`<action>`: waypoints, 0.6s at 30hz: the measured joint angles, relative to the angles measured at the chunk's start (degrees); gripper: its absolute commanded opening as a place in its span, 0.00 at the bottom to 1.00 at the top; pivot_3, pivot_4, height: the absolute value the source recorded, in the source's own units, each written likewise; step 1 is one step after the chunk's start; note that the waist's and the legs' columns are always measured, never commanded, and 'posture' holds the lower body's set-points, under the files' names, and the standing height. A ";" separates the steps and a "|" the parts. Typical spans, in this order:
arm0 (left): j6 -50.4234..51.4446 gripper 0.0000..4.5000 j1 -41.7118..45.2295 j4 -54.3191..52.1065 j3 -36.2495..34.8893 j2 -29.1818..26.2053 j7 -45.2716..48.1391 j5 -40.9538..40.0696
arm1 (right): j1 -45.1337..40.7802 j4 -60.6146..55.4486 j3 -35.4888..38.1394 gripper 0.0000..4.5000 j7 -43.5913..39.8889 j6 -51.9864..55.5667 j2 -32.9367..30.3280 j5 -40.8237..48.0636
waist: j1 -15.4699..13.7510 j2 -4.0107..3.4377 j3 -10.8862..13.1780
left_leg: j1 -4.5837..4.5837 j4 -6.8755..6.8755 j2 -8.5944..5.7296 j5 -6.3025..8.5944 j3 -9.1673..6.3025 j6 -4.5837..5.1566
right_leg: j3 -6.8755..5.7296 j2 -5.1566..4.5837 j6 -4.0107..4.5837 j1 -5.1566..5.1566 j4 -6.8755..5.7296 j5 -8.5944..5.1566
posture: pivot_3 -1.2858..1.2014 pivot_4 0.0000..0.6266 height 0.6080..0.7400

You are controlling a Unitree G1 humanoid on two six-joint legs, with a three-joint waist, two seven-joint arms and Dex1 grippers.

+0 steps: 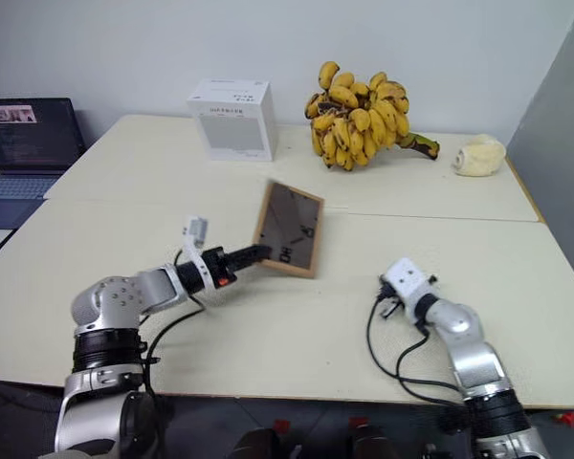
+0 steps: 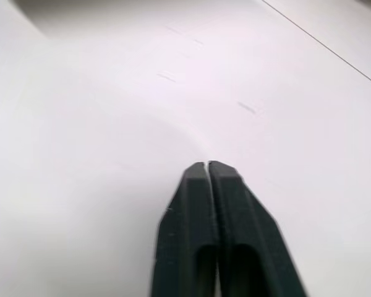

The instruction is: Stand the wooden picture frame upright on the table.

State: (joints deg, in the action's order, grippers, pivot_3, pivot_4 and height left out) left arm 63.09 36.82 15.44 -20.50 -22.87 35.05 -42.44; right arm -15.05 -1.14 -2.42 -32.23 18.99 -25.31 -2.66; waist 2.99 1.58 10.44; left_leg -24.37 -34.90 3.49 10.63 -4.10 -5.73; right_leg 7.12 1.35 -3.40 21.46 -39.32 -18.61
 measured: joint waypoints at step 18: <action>-0.86 0.29 -1.72 -17.75 5.86 -4.60 10.75 -6.79 | -23.80 -23.25 12.05 0.58 1.54 35.85 7.61 34.97 | 0.01 -0.16 0.11 | -0.44 0.11 0.02 0.00 -0.16 0.01 | -0.21 -0.03 0.26 0.38 0.08 0.15 | 0.52 0.24 1.00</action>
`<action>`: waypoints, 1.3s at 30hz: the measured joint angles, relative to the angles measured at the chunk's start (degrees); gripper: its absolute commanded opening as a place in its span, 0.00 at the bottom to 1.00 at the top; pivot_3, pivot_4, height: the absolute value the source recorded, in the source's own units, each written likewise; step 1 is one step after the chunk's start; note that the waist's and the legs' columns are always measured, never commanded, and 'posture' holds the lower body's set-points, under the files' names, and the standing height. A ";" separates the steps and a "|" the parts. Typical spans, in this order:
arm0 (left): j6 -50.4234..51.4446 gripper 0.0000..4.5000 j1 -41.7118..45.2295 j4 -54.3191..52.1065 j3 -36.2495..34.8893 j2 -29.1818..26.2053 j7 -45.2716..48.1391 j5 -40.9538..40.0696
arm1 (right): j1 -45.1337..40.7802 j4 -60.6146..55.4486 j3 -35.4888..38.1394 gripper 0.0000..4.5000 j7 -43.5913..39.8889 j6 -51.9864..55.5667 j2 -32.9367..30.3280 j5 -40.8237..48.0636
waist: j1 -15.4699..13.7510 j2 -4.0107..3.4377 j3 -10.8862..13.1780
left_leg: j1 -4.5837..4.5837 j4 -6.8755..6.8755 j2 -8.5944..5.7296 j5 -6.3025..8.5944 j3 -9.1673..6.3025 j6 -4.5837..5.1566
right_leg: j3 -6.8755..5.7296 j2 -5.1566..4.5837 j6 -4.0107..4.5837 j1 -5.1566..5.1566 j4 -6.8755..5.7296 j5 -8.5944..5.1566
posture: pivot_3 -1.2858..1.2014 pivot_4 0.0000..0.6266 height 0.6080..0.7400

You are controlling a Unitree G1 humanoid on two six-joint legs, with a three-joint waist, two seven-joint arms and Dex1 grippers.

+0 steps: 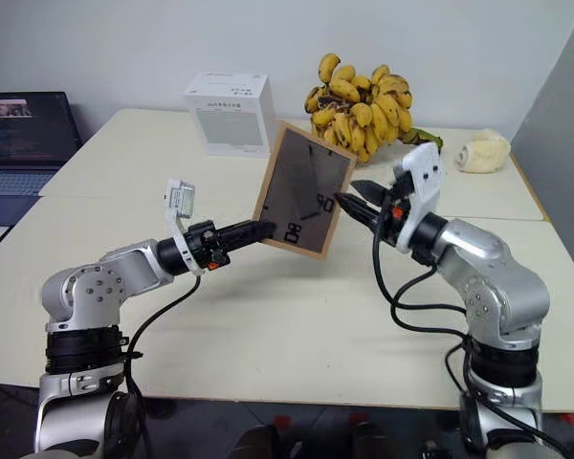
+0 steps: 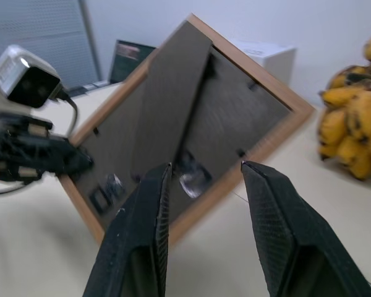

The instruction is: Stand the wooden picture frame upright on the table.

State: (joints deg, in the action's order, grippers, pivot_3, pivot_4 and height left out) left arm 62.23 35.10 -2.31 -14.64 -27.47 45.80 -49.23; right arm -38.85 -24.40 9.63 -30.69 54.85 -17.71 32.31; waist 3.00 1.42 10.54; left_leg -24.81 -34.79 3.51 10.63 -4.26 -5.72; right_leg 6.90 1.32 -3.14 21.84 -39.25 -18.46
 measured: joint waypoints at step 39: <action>-4.01 0.29 4.10 8.42 3.70 0.75 -0.18 2.50 | -2.47 4.73 -4.29 0.99 9.93 -1.91 3.71 1.86 | 0.25 -0.10 0.06 | -0.06 -0.04 0.00 -0.01 0.02 0.01 | 0.01 0.02 0.04 0.24 -0.37 -0.03 | 0.52 0.24 1.00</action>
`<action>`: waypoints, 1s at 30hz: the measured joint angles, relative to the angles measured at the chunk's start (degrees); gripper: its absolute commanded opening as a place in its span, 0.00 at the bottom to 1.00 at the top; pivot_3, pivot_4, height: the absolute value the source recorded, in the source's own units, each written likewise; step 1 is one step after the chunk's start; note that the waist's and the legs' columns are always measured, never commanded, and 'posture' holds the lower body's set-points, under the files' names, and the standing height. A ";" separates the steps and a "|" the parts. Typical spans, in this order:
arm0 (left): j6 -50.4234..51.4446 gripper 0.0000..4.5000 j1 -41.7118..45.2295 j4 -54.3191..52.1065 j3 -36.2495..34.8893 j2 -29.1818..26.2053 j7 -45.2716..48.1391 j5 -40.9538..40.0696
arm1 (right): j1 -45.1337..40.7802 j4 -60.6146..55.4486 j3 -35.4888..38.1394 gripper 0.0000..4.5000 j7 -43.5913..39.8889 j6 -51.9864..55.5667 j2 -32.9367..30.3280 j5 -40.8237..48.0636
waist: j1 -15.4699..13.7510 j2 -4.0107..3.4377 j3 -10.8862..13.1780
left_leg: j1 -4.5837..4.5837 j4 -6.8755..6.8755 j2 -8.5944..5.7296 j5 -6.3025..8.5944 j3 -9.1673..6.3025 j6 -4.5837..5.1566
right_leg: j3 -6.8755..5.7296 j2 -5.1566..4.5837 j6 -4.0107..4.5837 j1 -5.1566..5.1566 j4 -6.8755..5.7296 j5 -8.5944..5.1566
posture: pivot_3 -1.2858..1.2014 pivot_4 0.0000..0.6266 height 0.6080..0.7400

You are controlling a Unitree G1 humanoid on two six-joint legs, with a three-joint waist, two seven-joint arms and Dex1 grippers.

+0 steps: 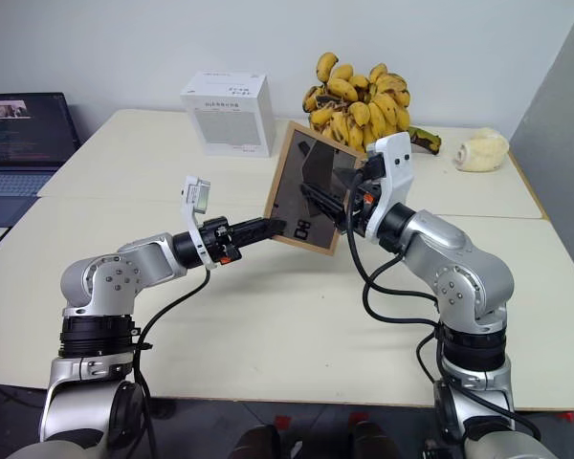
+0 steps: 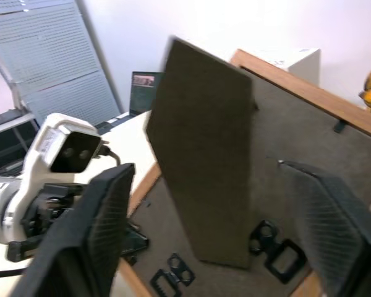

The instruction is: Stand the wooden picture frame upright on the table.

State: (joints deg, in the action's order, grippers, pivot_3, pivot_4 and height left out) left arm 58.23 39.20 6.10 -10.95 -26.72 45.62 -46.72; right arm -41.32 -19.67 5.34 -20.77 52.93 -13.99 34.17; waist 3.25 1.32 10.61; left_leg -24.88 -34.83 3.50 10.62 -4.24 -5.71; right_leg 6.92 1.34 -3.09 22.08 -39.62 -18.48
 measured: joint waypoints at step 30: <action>33.36 0.29 -3.68 -12.30 -14.70 -1.25 -18.59 -19.55 | 8.37 39.61 -24.12 0.99 30.39 -90.11 -24.41 -77.58 | 0.06 0.01 0.07 | 0.11 -0.25 -0.08 -0.18 0.03 -0.22 | 0.12 -0.04 -0.02 -0.02 -0.39 0.01 | 0.52 0.24 1.00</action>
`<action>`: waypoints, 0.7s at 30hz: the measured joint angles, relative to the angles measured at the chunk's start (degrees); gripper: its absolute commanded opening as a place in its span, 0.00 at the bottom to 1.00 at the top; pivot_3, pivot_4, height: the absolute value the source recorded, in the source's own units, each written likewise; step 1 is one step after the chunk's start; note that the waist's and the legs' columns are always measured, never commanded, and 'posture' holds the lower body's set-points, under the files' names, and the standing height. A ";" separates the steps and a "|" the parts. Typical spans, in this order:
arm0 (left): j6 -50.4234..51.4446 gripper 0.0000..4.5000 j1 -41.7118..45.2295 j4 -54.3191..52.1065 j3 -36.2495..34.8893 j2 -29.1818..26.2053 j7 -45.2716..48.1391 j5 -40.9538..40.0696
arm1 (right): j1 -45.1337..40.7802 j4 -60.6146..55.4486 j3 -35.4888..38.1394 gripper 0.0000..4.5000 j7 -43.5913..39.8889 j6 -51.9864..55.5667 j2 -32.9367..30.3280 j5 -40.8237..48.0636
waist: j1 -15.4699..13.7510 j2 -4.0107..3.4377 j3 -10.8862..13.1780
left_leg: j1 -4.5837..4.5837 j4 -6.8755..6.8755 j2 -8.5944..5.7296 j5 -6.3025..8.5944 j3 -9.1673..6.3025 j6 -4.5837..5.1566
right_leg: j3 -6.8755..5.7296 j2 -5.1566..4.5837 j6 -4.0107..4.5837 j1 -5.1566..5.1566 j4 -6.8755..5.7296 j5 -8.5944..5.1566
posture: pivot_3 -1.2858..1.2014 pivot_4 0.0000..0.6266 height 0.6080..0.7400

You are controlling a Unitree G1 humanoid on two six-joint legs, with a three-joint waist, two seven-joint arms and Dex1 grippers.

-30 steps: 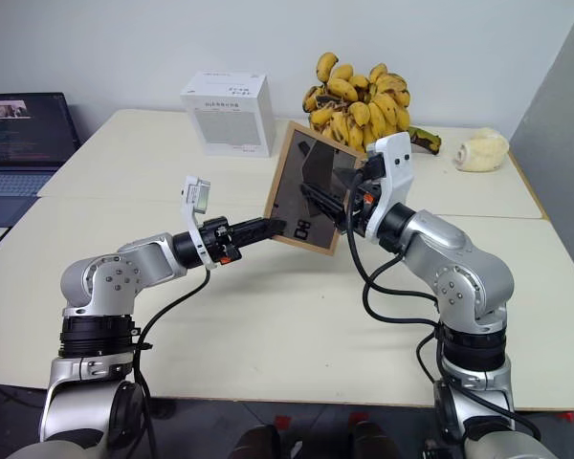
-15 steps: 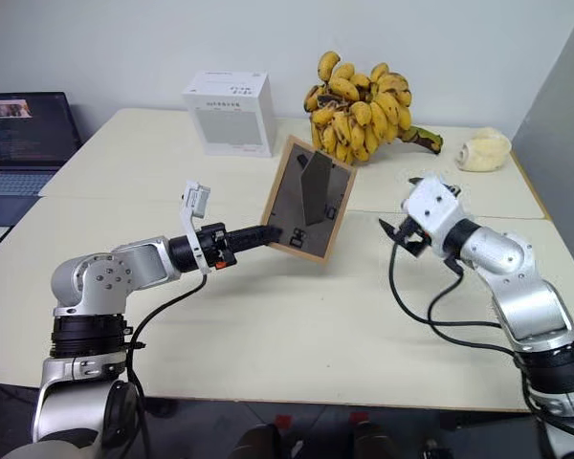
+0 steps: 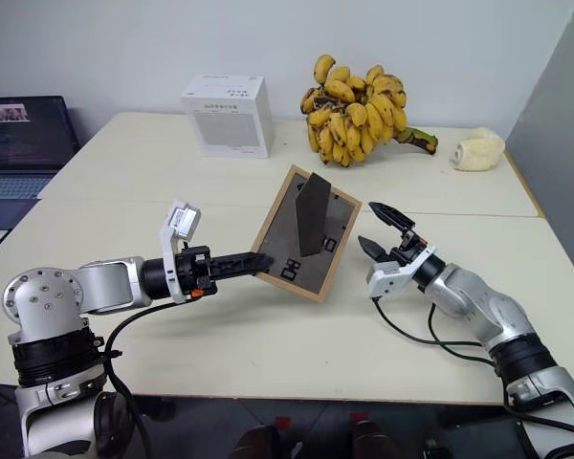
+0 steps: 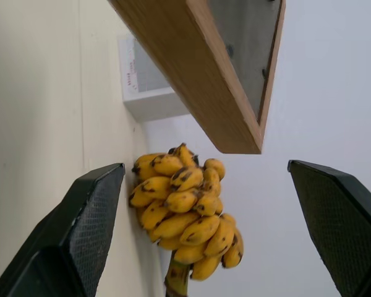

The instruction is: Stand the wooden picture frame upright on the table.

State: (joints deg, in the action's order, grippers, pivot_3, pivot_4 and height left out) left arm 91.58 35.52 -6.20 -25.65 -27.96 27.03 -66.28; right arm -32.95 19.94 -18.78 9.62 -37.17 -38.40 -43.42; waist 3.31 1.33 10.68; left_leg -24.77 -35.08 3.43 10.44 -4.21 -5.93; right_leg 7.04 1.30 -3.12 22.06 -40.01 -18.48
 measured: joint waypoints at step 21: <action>0.33 0.29 1.18 0.91 -1.62 1.27 -11.24 -10.59 | -6.20 3.24 -0.64 0.38 8.94 -0.82 4.90 -7.32 | -0.09 0.00 0.00 | 0.01 0.01 -0.04 -0.14 -0.12 -0.19 | -0.10 -0.04 0.01 -0.03 -0.13 0.02 | 0.52 0.24 1.00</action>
State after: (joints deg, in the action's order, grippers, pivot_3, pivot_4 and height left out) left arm 91.92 36.70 -5.29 -27.27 -26.70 15.79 -76.86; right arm -39.15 23.19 -19.42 18.57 -38.00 -33.51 -50.74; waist 3.23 1.33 10.67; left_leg -24.76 -35.07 3.39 10.30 -4.33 -6.12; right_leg 6.94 1.26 -3.11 22.03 -40.14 -18.46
